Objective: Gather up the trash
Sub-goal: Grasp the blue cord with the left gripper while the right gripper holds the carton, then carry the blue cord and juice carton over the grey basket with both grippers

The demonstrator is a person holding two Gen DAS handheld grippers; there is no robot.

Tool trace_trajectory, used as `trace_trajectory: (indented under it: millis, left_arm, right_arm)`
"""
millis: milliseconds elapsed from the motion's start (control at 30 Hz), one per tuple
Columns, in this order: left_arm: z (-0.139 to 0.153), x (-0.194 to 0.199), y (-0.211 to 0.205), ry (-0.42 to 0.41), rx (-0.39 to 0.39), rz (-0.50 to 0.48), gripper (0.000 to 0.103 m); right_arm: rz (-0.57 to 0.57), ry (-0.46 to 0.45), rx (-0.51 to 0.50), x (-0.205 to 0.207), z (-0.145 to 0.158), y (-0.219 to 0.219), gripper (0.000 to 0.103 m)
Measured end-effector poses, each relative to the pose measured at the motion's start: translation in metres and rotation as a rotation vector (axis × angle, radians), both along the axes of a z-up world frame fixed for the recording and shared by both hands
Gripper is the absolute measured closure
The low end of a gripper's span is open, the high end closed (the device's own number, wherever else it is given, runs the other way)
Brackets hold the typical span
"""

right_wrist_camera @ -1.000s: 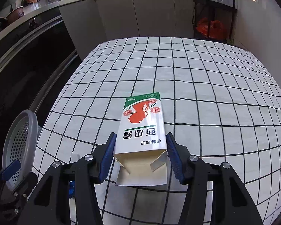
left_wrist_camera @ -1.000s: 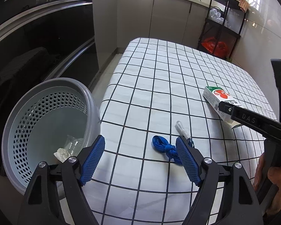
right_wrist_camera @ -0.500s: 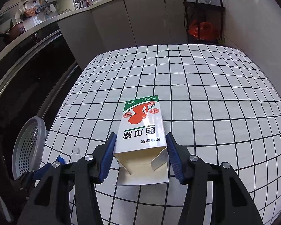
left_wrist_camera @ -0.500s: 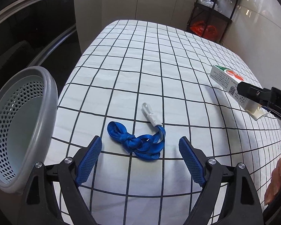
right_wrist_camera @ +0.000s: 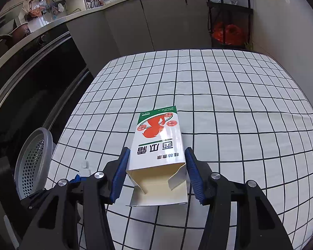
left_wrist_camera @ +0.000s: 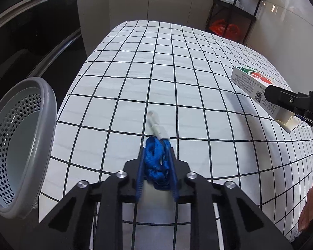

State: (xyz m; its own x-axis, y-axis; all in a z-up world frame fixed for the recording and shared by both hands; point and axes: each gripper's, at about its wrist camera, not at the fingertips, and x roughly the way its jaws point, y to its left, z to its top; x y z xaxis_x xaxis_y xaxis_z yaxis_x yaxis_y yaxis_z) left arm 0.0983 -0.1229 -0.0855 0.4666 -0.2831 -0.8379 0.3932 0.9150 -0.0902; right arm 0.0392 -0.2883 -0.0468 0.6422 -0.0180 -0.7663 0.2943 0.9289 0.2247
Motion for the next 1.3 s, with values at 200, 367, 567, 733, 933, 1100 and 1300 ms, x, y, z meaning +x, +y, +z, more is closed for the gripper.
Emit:
trace_trajectory:
  millis: [200,367,567,733,933,1100,1300]
  left_arm:
    - [0.012,-0.005,0.01,-0.039,-0.002,-0.002,0.086]
    - [0.036,-0.008,0.037,-0.111,-0.012,0.033,0.086]
    - [0.055,-0.005,0.081,-0.167,0.003,0.12,0.086]
    - [0.065,-0.003,0.124,-0.207,0.043,0.2,0.086]
    - [0.066,-0.002,0.173,-0.21,0.068,0.276,0.086]
    - [0.066,0.002,0.21,-0.206,0.077,0.333,0.086]
    - [0.064,0.009,0.245,-0.167,0.076,0.376,0.086]
  right_arm:
    - [0.014,-0.01,0.001,0.0,0.002,0.005,0.051]
    - [0.043,-0.024,0.006,-0.003,0.005,0.015,0.051]
    - [0.112,-0.046,-0.008,-0.002,0.01,0.048,0.051]
    - [0.182,-0.059,-0.009,0.002,0.014,0.085,0.051]
    - [0.277,-0.094,-0.063,0.006,0.026,0.139,0.051]
    - [0.356,-0.115,-0.067,0.013,0.03,0.184,0.051]
    - [0.439,-0.11,-0.045,0.033,0.028,0.23,0.051]
